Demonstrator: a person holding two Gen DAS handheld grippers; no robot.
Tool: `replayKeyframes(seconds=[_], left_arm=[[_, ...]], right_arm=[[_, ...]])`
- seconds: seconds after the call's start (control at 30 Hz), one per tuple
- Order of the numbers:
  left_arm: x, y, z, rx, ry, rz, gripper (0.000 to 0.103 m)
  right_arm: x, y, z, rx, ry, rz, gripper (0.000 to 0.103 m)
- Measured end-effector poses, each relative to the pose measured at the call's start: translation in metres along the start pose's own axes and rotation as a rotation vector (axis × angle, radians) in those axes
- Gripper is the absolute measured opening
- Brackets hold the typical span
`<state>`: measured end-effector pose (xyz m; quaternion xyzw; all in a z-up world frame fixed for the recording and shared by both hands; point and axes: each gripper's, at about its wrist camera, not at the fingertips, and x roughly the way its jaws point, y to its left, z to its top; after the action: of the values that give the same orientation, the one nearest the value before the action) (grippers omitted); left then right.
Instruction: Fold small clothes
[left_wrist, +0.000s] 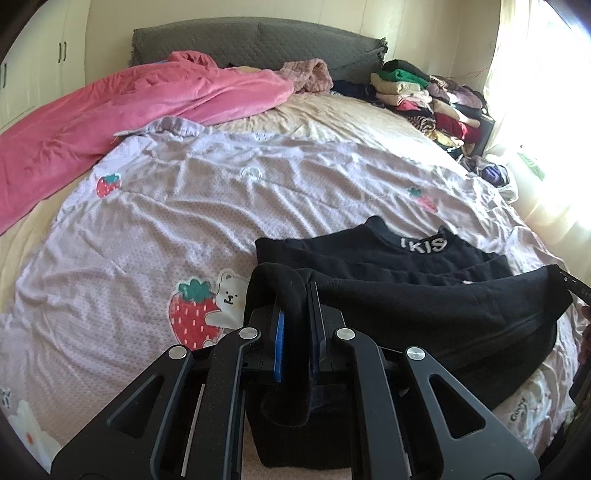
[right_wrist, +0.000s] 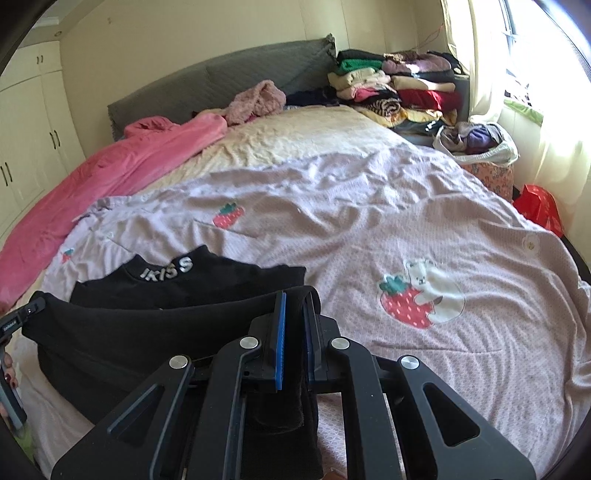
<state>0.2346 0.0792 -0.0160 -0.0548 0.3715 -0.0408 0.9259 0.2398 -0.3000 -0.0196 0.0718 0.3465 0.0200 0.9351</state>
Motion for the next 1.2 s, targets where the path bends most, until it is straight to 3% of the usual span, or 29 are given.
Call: replayKeyframes(seconds=[0.07,0.1,0.13,0.17,0.2,0.23,0.5,0.6,0.73,0.87,1.03,1.2], left_arm=[[0.005,0.001,-0.004,-0.004,0.004,0.008,0.007],[0.005,0.002,-0.005,-0.011,0.003,0.009,0.016],[0.004,0.003,-0.007,-0.014,-0.003,0.027,0.038],[0.003,0.003,-0.008,-0.009,-0.014,0.039,0.045],[0.001,0.003,-0.009,-0.004,-0.021,0.044,0.048],[0.0,0.003,-0.009,-0.002,-0.023,0.044,0.048],[-0.039,-0.001,-0.018,0.016,-0.103,0.035,0.051],[-0.053,-0.015,-0.022,0.044,-0.112,-0.008,0.051],[-0.057,-0.04,-0.033,0.105,-0.091,-0.069,0.051],[-0.046,-0.072,-0.055,0.189,-0.012,-0.134,0.051],[-0.021,-0.095,-0.078,0.276,0.057,-0.109,0.051],[-0.006,-0.095,-0.078,0.285,0.06,-0.061,0.051]], right_arm=[[0.003,-0.001,-0.003,0.001,0.006,-0.009,0.009],[0.004,-0.001,-0.004,0.0,0.006,-0.014,0.015],[0.004,-0.002,-0.005,-0.003,0.004,-0.025,0.022],[0.003,-0.002,-0.006,-0.007,-0.001,-0.044,0.026],[0.002,-0.003,-0.007,-0.005,-0.008,-0.054,0.039],[0.0,-0.005,-0.007,0.003,-0.014,-0.056,0.049],[-0.037,0.014,-0.01,-0.059,-0.099,0.019,0.05],[-0.045,0.033,-0.017,-0.126,-0.086,0.067,0.06],[-0.05,0.06,-0.031,-0.207,-0.055,0.128,0.06],[-0.051,0.082,-0.052,-0.258,0.009,0.2,0.058],[-0.036,0.099,-0.075,-0.309,0.114,0.158,0.053],[-0.006,0.098,-0.079,-0.315,0.184,0.075,0.053]])
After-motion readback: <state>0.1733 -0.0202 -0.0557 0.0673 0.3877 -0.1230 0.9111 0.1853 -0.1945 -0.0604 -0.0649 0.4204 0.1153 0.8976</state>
